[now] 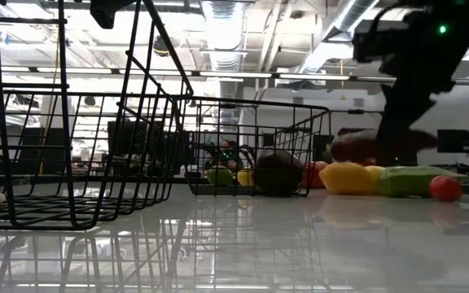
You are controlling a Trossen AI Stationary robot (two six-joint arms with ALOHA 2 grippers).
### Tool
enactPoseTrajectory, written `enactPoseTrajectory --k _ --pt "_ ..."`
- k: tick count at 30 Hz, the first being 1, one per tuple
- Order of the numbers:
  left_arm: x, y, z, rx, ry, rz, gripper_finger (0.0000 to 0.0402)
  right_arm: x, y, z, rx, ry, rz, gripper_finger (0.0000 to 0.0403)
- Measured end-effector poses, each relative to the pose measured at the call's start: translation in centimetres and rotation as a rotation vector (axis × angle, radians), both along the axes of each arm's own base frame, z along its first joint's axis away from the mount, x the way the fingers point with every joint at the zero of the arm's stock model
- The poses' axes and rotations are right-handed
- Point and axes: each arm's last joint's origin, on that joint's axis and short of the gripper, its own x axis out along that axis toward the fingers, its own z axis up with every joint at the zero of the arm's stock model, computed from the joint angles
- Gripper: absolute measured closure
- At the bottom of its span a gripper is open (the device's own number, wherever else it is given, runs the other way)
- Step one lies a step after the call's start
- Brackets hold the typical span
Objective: Sort produce into baskets
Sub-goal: Put the red chili pepper into the bottom black wire basket
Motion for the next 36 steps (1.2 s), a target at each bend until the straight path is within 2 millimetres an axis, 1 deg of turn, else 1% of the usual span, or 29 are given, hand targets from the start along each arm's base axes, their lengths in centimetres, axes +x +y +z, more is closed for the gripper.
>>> enactPoseTrajectory --k 4,8,11,13,17,22,26,30,34,36 --pt "0.0 0.0 0.0 0.000 0.000 0.000 0.0140 -0.3 -0.1 2.0 0.004 0.002 -0.034 0.0241" --pt "0.0 0.0 0.0 0.000 0.000 0.000 0.0140 -0.8 -0.4 4.0 -0.023 0.023 -0.126 0.0240" --pt "0.0 0.0 0.0 -0.001 0.000 0.000 0.0140 -0.8 -0.6 5.2 -0.070 -0.010 -0.176 0.0245" --pt "0.0 0.0 0.0 -0.001 0.000 0.000 0.0140 -0.5 -0.4 5.9 -0.088 -0.060 -0.167 0.0246" --pt "0.0 0.0 0.0 0.000 0.000 0.000 0.0140 0.9 0.6 7.5 -0.120 -0.198 -0.074 0.0244" --pt "0.0 0.1 0.0 0.016 0.001 0.019 0.0140 3.6 2.9 9.3 -0.132 -0.420 0.162 0.0240" --pt "0.0 0.1 0.0 0.013 0.000 0.019 0.0140 5.9 4.3 10.8 -0.074 -0.593 0.338 0.0240" --pt "0.0 0.1 0.0 -0.001 -0.001 0.018 0.0140 8.2 5.5 10.5 -0.038 -0.702 0.478 0.0239" --pt "0.0 0.0 0.1 -0.001 -0.006 0.012 0.0140 10.8 6.0 8.5 -0.003 -0.743 0.567 0.0239" --pt "0.0 0.0 0.1 -0.002 -0.007 0.012 0.0140 12.1 5.7 7.1 0.009 -0.743 0.593 0.0239"
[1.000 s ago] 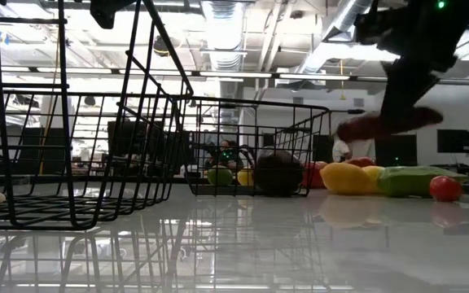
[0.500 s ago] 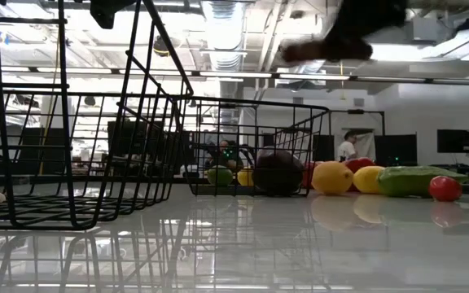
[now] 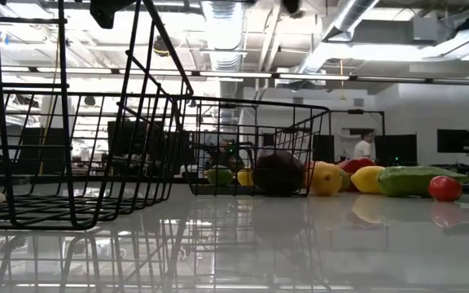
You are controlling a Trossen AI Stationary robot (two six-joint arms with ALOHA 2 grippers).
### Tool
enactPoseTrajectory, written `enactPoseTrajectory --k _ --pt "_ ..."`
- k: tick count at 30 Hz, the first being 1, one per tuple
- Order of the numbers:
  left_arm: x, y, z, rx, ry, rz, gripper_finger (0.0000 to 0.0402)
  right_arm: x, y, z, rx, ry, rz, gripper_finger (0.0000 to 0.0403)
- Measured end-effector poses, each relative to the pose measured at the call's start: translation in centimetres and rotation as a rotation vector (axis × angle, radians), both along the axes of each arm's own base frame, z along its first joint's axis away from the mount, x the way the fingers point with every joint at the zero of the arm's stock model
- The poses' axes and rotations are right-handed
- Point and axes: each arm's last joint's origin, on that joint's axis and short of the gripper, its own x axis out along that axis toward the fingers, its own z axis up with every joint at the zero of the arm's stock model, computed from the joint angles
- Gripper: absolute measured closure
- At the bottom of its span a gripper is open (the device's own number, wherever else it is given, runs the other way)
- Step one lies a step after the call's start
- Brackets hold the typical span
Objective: Sort produce into baskets
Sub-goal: Put the red chili pepper into the bottom black wire basket, then put the green cucumber into the bottom black wire basket
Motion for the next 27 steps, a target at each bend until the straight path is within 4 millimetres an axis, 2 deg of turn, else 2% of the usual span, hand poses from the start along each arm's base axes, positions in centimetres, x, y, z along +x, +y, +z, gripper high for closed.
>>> enactPoseTrajectory --k 3,9,12,16,20,24,27 --pt "0.0 0.0 0.0 0.003 -0.001 0.000 0.0140 1.8 -0.6 -1.2 -0.012 0.017 0.040 0.0239" --pt "0.0 0.0 0.0 0.003 -0.001 0.000 0.0140 5.2 -1.6 -1.3 0.005 0.013 0.106 0.0232" --pt "0.0 0.0 0.0 0.002 0.004 -0.001 0.0140 6.5 -1.8 -1.2 0.020 0.013 0.157 0.0206" --pt "0.0 0.0 -0.1 0.002 0.010 -0.001 0.0140 7.3 -2.0 -0.8 0.013 0.067 0.173 0.0151" --pt "0.0 0.0 -0.1 0.004 0.011 -0.001 0.0140 6.3 -2.3 -0.2 -0.041 0.238 0.108 0.0118" --pt "0.0 0.0 -0.1 0.004 0.014 -0.001 0.0140 3.5 -2.4 1.3 -0.116 0.356 -0.038 0.0112" --pt "0.0 0.0 -0.1 0.004 0.016 -0.002 0.0140 0.8 -1.7 2.2 -0.160 0.443 -0.135 0.0112"
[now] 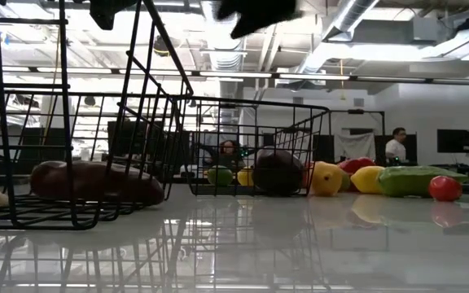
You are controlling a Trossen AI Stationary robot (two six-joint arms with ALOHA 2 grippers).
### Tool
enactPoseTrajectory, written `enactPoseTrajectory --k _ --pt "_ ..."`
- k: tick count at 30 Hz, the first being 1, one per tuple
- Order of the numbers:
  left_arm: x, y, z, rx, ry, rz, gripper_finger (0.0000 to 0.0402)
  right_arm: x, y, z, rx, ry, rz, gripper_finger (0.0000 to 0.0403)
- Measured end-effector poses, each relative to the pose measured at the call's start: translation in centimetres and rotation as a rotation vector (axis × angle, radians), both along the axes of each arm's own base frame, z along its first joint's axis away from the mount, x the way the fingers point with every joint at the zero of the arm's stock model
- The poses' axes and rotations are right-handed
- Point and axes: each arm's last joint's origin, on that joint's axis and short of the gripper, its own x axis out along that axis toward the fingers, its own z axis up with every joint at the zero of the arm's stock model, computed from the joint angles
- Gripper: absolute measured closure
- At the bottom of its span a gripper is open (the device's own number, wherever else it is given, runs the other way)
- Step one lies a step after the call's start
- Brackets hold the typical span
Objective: Sort produce into baskets
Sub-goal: Put the green cucumber into the bottom black wire basket
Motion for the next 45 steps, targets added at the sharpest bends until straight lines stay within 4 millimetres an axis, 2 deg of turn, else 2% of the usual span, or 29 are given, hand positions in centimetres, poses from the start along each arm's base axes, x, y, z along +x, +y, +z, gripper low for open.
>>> enactPoseTrajectory --k 6,9,12,18,25,30,36,41,45 --pt "0.0 0.0 0.0 -0.003 -0.001 0.000 0.0140 -5.3 2.2 -0.2 -0.096 0.134 -0.210 0.0112" --pt "0.0 0.0 0.0 -0.011 -0.005 -0.001 0.0140 -7.2 2.9 -1.4 -0.111 0.180 -0.297 0.0112" --pt "0.0 0.0 0.1 -0.013 -0.006 -0.001 0.0140 -9.0 2.8 -3.3 -0.131 0.242 -0.388 0.0112" --pt "0.0 0.0 0.1 -0.013 -0.006 -0.001 0.0140 -12.9 0.1 -5.6 -0.014 0.328 -0.543 0.0111" --pt "0.0 0.0 0.1 -0.013 -0.007 -0.001 0.0140 -17.2 -4.6 -5.8 0.100 0.340 -0.648 0.0111" --pt "0.0 0.0 0.1 -0.010 -0.010 0.001 0.0140 -18.5 -8.3 -6.3 0.160 0.409 -0.697 0.0111" --pt "0.0 0.0 0.1 -0.002 -0.009 0.001 0.0140 -18.1 -11.8 -7.2 0.236 0.536 -0.660 0.0111" --pt "0.0 0.0 0.1 -0.002 -0.007 0.002 0.0140 -17.9 -13.6 -7.4 0.252 0.600 -0.640 0.0108" --pt "0.0 0.0 0.0 -0.002 -0.005 0.002 0.0140 -17.6 -14.1 -7.6 0.233 0.619 -0.601 0.0088"
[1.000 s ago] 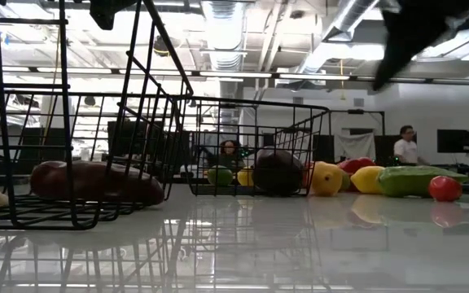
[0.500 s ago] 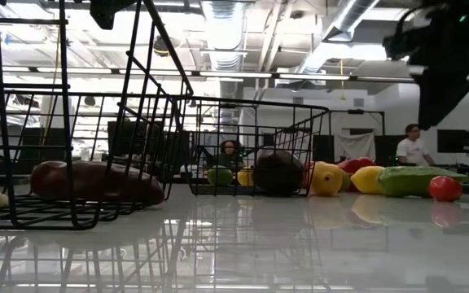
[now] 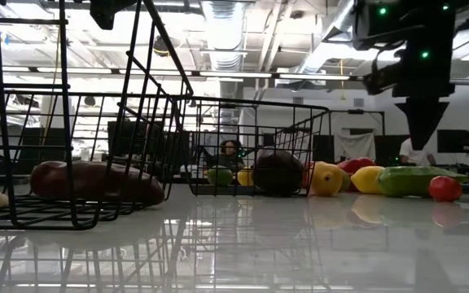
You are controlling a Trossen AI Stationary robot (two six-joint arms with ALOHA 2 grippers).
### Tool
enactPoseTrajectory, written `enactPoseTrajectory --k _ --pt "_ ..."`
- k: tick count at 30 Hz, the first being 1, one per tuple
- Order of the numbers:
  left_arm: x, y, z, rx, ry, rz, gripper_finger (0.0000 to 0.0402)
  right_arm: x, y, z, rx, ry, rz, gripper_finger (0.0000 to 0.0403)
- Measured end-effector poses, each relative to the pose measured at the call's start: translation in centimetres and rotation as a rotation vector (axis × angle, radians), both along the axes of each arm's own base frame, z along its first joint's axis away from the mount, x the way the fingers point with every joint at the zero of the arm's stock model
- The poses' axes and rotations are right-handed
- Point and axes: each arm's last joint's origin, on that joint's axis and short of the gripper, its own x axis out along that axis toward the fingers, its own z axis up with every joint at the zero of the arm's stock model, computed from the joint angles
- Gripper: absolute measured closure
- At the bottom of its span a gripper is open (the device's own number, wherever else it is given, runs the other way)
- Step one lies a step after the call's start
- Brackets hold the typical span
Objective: Sort produce into baskets
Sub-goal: Put the green cucumber into the bottom black wire basket
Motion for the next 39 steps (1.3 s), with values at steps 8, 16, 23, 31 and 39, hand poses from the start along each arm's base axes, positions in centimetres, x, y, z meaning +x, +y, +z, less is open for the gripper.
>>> enactPoseTrajectory --k 8,16,23,31,39 --pt "0.0 0.0 0.0 0.000 0.000 0.002 0.0140 1.4 0.2 -1.2 -0.002 0.030 0.139 0.0010" --pt "0.0 0.0 0.0 0.000 0.000 0.002 0.0140 2.5 -0.7 -3.6 0.012 0.168 0.168 0.0026" --pt "0.0 0.0 0.0 0.017 0.001 0.002 0.0140 3.8 -1.0 -5.8 0.019 0.213 0.225 0.0049" --pt "0.0 0.0 0.0 0.019 0.001 0.014 0.0140 3.9 -1.1 -6.0 0.016 0.228 0.241 0.0140" --pt "0.0 0.1 0.0 0.019 0.000 0.020 0.0140 3.3 -0.8 -3.4 -0.005 0.237 0.169 0.0160"
